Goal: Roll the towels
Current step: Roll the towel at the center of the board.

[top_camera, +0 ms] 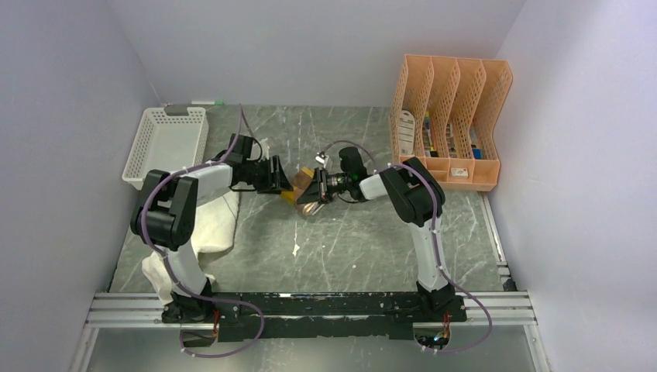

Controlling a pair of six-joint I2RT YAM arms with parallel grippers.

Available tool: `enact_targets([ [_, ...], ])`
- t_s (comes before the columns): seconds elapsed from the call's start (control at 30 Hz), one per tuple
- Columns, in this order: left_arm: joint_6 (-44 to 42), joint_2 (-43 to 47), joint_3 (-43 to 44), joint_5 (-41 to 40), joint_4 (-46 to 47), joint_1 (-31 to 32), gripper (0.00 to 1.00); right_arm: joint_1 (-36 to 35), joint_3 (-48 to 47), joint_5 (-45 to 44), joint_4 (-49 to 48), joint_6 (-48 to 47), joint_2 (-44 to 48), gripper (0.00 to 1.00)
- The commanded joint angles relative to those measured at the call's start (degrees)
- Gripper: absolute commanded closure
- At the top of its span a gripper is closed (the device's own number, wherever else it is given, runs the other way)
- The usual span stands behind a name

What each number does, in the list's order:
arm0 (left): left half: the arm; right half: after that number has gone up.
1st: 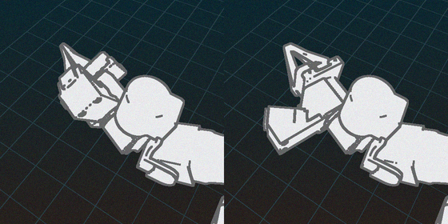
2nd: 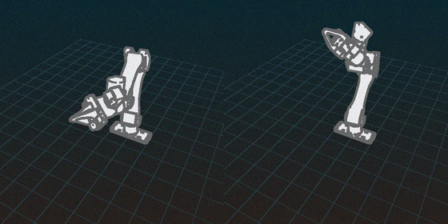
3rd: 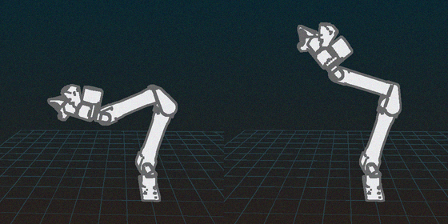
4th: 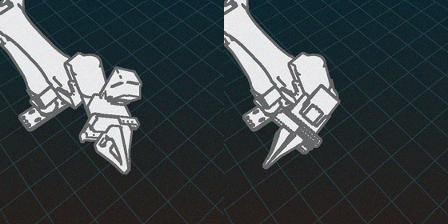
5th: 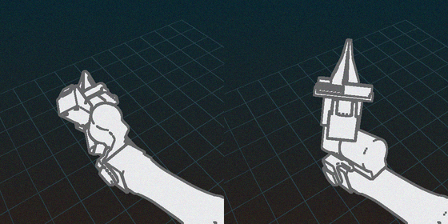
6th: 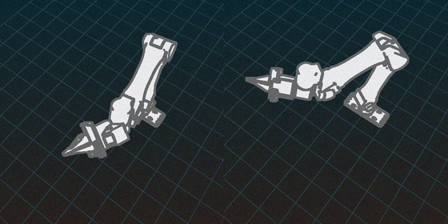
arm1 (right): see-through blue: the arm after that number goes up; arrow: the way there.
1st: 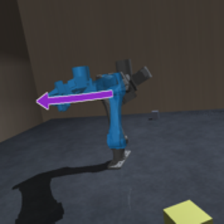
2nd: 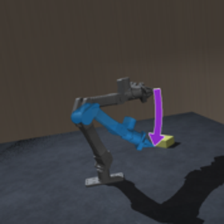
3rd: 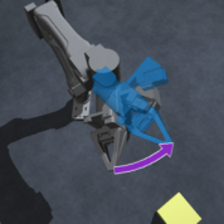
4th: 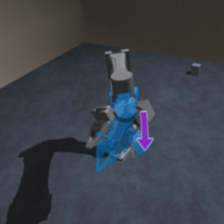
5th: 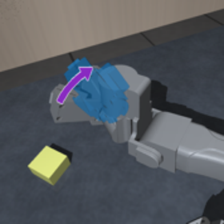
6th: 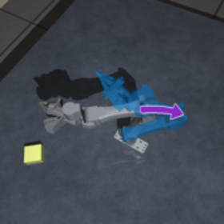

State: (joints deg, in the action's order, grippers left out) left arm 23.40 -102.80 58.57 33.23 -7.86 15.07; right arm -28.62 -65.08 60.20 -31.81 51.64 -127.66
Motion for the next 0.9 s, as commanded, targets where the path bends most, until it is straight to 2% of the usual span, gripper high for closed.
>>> enact_targets([
  [0.0,-0.3,-3.1,1.6,-1.3,0.4,1.8,0.35,0.1,-1.7,-0.4,4.1,-2.5,-1.2,0.85],
  [0.13,-1.6,-5.6,2.3,-4.0,-0.6,2.9,0.4,0.1,-3.8,-3.4,13.2,-8.7,-0.6,0.82],
  [0.2,-2.5,-6.8,3.2,-5.3,-1.8,3.5,0.42,0.1,-5.9,-6.8,21.3,-14.6,-0.1,0.76],
  [0.33,-6.4,-9.8,7.2,-8.9,-6.7,4.7,0.43,-1.4,-12.4,-19.0,39.4,-30.3,2.6,0.49],
  [0.4,-7.3,-10.5,8.5,-9.8,-8.3,5.0,0.44,-3.1,-14.8,-27.2,45.9,-36.9,4.6,0.31],
  [0.43,-7.6,-10.7,8.8,-9.9,-8.8,5.1,0.44,-4.1,-15.6,-30.9,48.5,-40.9,5.9,0.25],
  [0.57,-9.0,-11.8,9.8,-10.8,-10.7,5.1,0.44,-8.3,-15.5,-46.2,53.1,-50.4,11.4,0.2],
  [0.7,-9.8,-12.6,10.3,-11.0,-11.9,5.1,0.44,-12.5,-11.7,-57.9,51.3,-56.9,18.0,0.19],
  [0.87,-10.1,-13.5,10.7,-10.1,-12.5,5.1,0.44,-16.1,-7.2,-62.4,46.6,-60.3,22.3,0.18],
])
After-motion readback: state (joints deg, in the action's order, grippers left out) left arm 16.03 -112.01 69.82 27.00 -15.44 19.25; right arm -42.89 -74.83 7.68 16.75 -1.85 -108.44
